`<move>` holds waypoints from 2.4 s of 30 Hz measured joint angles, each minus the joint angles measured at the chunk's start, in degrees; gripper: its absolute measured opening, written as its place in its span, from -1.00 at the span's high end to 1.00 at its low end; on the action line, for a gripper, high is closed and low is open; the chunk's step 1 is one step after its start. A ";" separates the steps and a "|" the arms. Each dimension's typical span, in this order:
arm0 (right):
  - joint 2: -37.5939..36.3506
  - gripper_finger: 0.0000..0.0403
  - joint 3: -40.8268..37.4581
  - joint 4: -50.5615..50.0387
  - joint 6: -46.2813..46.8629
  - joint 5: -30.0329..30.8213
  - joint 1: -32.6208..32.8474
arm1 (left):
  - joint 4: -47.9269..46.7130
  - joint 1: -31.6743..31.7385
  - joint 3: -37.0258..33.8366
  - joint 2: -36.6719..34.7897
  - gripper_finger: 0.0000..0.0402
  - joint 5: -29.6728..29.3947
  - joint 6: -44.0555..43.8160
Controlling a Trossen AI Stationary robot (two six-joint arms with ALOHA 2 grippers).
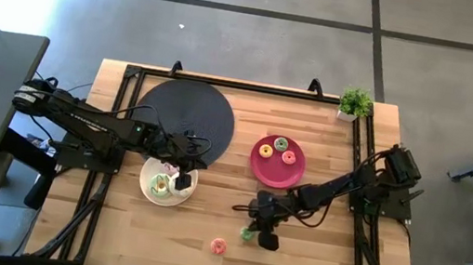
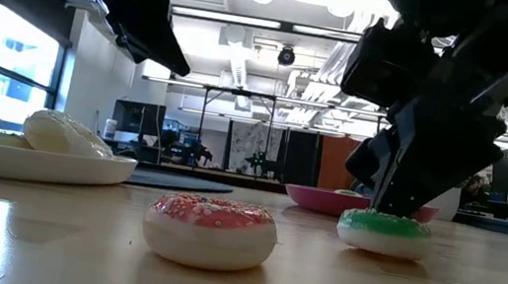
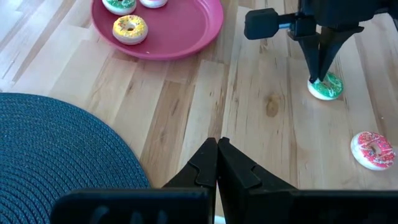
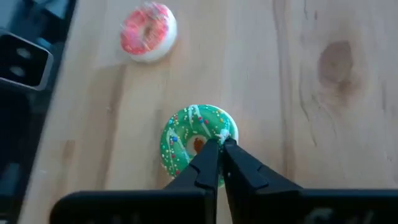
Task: Pick & Place donuts
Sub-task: Put the small green donut on the red plate, then put the small pink donut on the red plate
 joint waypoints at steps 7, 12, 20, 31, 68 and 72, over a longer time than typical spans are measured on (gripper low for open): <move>-3.95 0.98 0.00 -0.73 5.33 -1.96 -1.54 | -0.02 -0.01 0.00 0.00 1.00 0.01 0.00; -14.72 0.97 0.00 -12.70 2.07 2.43 -5.27 | 0.00 -0.01 0.00 -0.01 1.00 -0.01 0.00; -26.84 0.98 -1.63 -40.06 -0.21 20.69 -15.25 | 2.54 0.01 0.02 -0.05 1.00 -0.09 -0.20; -26.99 0.98 -12.39 -31.39 -1.73 11.68 -26.34 | 4.74 0.01 0.02 -0.03 1.00 -1.65 0.07; -26.99 0.22 -4.97 -31.41 -13.29 6.66 -26.56 | 8.99 0.00 0.00 0.01 1.00 7.67 0.49; -26.99 0.22 -3.85 -27.50 -15.84 6.70 -25.21 | 13.98 -0.69 0.00 2.08 1.00 17.79 1.16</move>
